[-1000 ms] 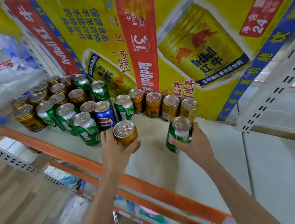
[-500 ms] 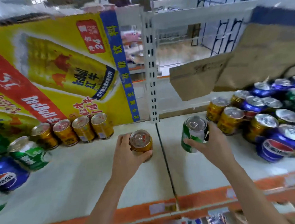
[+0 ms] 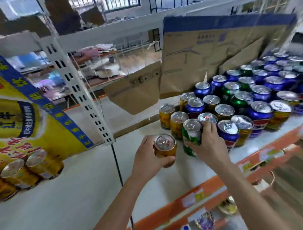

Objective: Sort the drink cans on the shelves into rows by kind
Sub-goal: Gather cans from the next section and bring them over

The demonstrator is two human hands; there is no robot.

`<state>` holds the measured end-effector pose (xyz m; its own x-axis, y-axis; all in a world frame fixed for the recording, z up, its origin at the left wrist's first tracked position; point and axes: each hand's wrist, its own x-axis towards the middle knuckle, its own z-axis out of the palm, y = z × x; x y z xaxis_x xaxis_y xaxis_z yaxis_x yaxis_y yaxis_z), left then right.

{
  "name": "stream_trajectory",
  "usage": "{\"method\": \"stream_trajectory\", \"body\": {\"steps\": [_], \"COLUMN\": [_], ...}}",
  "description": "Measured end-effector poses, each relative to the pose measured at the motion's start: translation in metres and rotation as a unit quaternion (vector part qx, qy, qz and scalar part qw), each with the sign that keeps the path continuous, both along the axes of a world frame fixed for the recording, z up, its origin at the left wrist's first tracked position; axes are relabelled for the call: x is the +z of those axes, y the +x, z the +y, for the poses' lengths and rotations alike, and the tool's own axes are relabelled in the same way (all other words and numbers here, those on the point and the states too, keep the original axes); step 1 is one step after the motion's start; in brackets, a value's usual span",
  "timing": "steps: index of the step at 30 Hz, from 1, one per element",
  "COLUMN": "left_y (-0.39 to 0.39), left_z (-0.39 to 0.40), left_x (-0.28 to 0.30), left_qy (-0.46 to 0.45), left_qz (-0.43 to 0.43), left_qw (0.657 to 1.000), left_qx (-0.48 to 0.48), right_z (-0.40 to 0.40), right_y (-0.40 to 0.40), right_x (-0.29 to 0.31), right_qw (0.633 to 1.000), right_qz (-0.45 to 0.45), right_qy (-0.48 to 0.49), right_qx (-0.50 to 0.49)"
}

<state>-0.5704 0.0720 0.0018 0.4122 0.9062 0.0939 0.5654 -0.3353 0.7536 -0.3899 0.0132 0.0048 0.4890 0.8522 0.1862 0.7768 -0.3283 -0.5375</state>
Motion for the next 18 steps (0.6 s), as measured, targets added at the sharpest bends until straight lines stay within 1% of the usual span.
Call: {"method": "stream_trajectory", "body": {"steps": [3, 7, 9, 11, 14, 17, 18], "left_y": [0.025, 0.042, 0.044, 0.042, 0.025, -0.012, -0.027], "left_z": [-0.003, -0.001, 0.001, 0.000, -0.006, -0.017, -0.021], "left_x": [-0.006, -0.011, -0.013, -0.015, -0.020, -0.024, -0.024], "left_qy": [0.000, -0.020, -0.018, -0.008, 0.018, 0.071, 0.078], "left_qz": [0.026, 0.008, -0.004, 0.006, 0.073, 0.161, 0.191], "left_qw": [1.000, 0.998, 0.998, 0.997, 0.995, 0.983, 0.977], "left_qx": [0.006, 0.050, 0.065, 0.071, 0.067, 0.053, 0.048], "right_z": [-0.012, -0.030, -0.034, -0.035, -0.031, -0.024, -0.021], "right_y": [-0.001, -0.002, -0.003, -0.005, -0.012, -0.028, -0.034], "right_x": [-0.001, -0.005, -0.004, -0.001, 0.002, -0.003, -0.006], "right_qw": [1.000, 0.993, 0.988, 0.985, 0.980, 0.969, 0.962], "right_qz": [-0.021, -0.060, -0.064, -0.058, -0.070, -0.098, -0.122], "right_qy": [0.012, 0.079, 0.099, 0.111, 0.092, 0.018, -0.011], "right_qx": [0.013, 0.071, 0.097, 0.114, 0.161, 0.225, 0.245]}}
